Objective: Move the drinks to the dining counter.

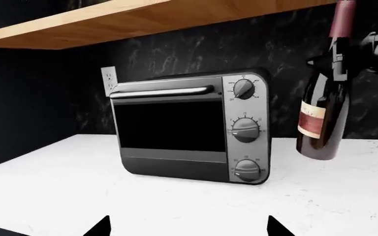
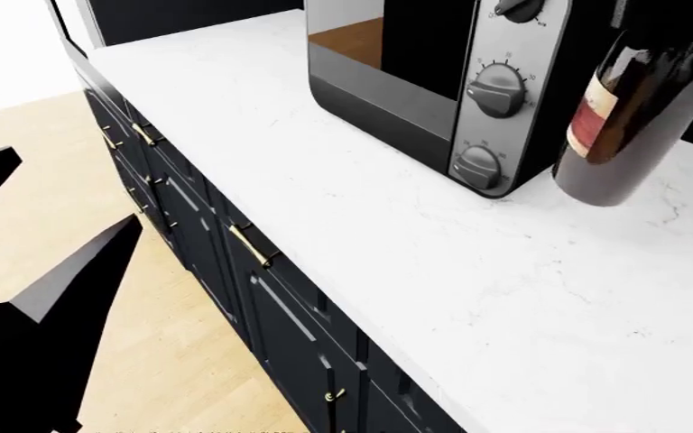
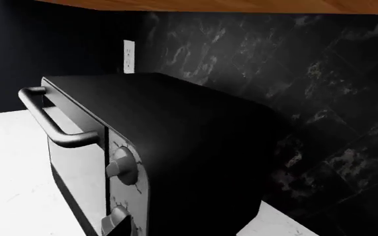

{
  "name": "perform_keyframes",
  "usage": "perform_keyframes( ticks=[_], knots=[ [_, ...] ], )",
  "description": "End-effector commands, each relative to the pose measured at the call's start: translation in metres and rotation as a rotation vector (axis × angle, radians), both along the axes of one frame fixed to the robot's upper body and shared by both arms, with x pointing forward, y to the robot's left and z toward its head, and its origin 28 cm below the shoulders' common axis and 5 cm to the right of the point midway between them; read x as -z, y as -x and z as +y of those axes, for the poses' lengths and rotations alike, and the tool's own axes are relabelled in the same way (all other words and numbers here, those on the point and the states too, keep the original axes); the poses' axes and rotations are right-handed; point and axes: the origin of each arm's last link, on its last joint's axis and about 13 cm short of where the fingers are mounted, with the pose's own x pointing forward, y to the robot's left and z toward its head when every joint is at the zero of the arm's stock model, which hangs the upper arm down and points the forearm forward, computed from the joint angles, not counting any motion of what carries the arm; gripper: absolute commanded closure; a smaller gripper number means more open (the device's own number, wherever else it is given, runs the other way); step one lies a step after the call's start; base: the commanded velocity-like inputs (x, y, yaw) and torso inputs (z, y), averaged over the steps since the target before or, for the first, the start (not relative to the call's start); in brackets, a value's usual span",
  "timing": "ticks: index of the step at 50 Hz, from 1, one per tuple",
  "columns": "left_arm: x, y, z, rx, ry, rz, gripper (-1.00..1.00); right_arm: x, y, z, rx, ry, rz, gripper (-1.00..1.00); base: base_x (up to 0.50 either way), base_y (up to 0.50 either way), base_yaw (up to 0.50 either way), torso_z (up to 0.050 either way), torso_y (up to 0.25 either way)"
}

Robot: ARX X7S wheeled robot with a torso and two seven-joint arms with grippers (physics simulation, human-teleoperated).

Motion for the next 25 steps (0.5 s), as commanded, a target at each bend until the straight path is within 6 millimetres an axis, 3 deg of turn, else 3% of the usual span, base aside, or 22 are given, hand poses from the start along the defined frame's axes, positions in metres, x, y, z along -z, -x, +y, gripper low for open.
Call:
perform_keyframes(
  ticks=[1, 15, 25],
  knots=[
    [-0.0006, 0.0007, -0.0005, 0.003, 0.002, -0.007, -1.0, -0.012, 0.016, 0.0069, -0.002, 0.068, -0.128, 1.0, -0.26, -0.31, 0.0, 0.0, 0.0],
    [-0.0021, 0.0016, -0.0003, 0.002, -0.001, -0.016, -1.0, -0.0148, 0.0166, 0.0118, -0.035, 0.117, -0.119, 1.0, -0.37, -0.27, 0.0, 0.0, 0.001],
    [-0.0027, 0.0019, -0.0002, 0.004, 0.0, -0.017, -1.0, -0.0124, 0.0144, 0.014, -0.059, 0.177, -0.107, 1.0, -0.56, 0.08, 0.0, 0.0, 0.0]
  ],
)
